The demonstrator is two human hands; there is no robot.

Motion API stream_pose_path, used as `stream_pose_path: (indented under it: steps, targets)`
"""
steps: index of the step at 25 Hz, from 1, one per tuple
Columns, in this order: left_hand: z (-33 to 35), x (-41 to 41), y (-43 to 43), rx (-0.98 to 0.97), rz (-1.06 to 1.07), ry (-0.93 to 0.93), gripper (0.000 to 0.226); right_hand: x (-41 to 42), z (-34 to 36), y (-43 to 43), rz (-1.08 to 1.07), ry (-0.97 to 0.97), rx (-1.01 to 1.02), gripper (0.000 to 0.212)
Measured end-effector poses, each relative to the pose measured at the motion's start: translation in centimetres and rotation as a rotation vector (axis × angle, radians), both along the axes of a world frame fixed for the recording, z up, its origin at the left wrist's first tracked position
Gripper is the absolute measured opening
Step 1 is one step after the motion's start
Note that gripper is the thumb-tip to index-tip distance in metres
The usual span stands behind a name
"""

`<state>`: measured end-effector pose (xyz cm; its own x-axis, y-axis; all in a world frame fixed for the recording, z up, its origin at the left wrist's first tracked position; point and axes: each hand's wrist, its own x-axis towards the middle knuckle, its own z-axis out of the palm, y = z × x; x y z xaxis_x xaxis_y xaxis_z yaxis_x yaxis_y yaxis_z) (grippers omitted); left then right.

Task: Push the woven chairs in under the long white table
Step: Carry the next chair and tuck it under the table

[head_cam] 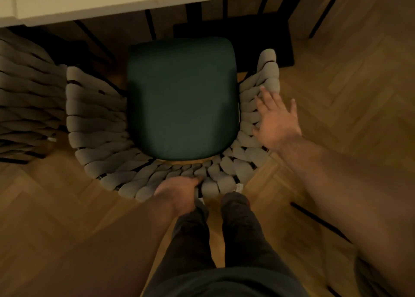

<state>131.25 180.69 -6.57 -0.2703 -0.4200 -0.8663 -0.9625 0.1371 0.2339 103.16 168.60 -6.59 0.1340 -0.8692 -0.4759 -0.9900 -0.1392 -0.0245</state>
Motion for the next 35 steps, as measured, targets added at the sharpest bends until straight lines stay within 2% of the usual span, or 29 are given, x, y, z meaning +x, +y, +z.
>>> stream_pose_path:
  steps: [2,4,5,6,7,9,14,18,24,27,29,30,32,33,35]
  targets:
    - [0.7,-0.3,-0.3,-0.006,0.006,0.019,0.08,-0.9,-1.2,-0.8,-0.11,-0.089,-0.024,0.108]
    - [1.6,-0.4,-0.2,-0.019,0.039,0.03,0.079,-0.9,-1.9,-1.2,-0.5,-0.299,-0.035,0.122]
    - [2.1,-0.5,-0.2,-0.021,0.058,0.033,0.079,-0.8,-1.9,-1.6,-0.747,-0.437,0.015,0.12]
    - [2.4,-0.6,-0.1,-0.028,0.074,0.04,0.078,-0.8,-1.8,-1.9,-0.921,-0.542,0.108,0.108]
    - [2.7,-0.6,-0.1,-0.036,0.08,0.041,0.076,-0.8,-1.7,-2.1,-0.985,-0.584,0.185,0.088]
    - [3.2,-0.7,0.0,-0.056,0.084,0.038,0.077,-0.8,-1.6,-2.3,-0.976,-0.563,0.167,0.06]
    - [4.0,-1.0,-1.7,-0.15,0.127,0.061,0.084,0.2,0.2,-5.8,-0.953,-0.669,0.012,0.035]
    - [2.7,-1.9,-3.6,-0.258,0.143,0.039,0.058,-0.3,0.9,-9.6,-0.914,-0.629,-0.052,0.034]
    - [0.8,-3.6,-5.7,-0.353,0.123,0.039,0.046,-1.9,-1.4,-11.4,-0.954,-0.527,-0.058,0.043]
    - [0.3,-3.0,-5.6,-0.357,0.116,0.036,0.05,-1.0,-1.2,-9.7,-0.834,-0.452,-0.103,0.072]
    - [0.4,-2.1,-5.5,-0.368,0.1,-0.02,0.054,-0.2,-0.7,-6.7,-0.579,-0.314,-0.132,0.091]
    - [0.3,-1.6,-5.5,-0.38,0.082,-0.048,0.054,0.2,-0.5,-5.0,-0.418,-0.226,-0.156,0.087]
    - [0.5,-0.7,-5.5,-0.351,0.042,-0.102,0.055,0.6,0.1,-1.7,-0.123,-0.15,-0.148,0.065]
    - [0.7,-0.2,-5.5,-0.309,0.045,-0.127,0.057,0.9,0.7,-0.4,0.016,-0.146,-0.076,0.063]
    - [1.3,1.3,-5.6,-0.24,0.045,-0.177,0.061,1.4,1.8,1.6,0.277,-0.17,0.158,0.077]
